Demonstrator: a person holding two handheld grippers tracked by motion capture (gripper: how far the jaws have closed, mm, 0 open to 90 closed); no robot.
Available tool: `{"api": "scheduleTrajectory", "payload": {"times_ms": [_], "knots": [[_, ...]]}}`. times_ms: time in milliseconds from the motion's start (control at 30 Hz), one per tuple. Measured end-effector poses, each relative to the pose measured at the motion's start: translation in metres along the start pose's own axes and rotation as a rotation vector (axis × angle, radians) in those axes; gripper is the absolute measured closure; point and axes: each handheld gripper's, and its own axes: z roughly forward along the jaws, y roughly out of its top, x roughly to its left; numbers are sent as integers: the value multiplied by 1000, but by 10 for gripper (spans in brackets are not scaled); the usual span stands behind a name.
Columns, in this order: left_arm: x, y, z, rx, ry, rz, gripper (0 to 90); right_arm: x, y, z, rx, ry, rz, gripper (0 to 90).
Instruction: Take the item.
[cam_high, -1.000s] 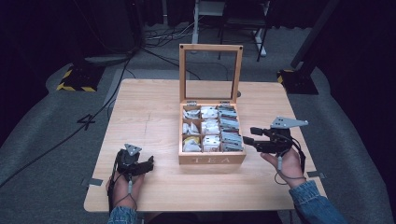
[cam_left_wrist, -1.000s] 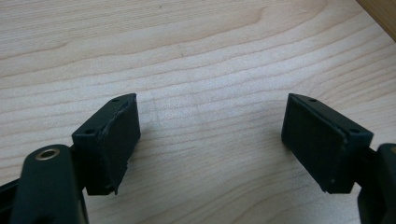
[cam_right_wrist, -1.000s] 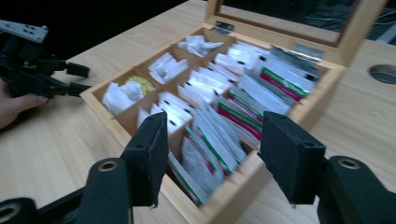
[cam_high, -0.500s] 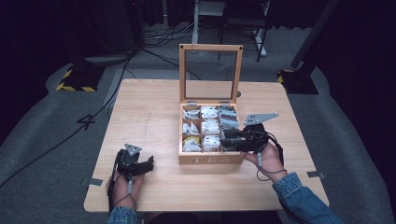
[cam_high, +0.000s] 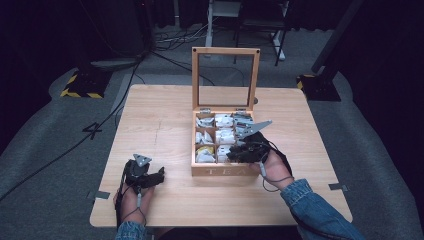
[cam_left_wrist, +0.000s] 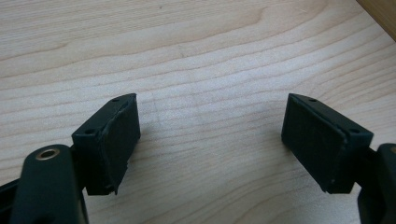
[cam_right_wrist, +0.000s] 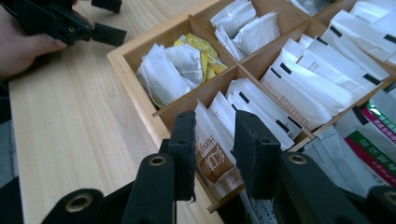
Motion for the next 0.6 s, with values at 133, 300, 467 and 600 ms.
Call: {"api": "scheduleTrajectory", "payload": {"times_ms": [133, 300, 467, 600], "knots": [[0, 0, 0, 0, 0, 0, 199, 0, 1, 5, 19, -11, -11, 700], [0, 0, 0, 0, 0, 0, 199, 0, 1, 11, 44, -16, -30, 732], [0, 0, 0, 1, 0, 0, 199, 1, 1, 13, 73, -5, -36, 749], [0, 0, 0, 1, 1, 1, 199, 1, 2, 15, 93, -4, -39, 756]]}}
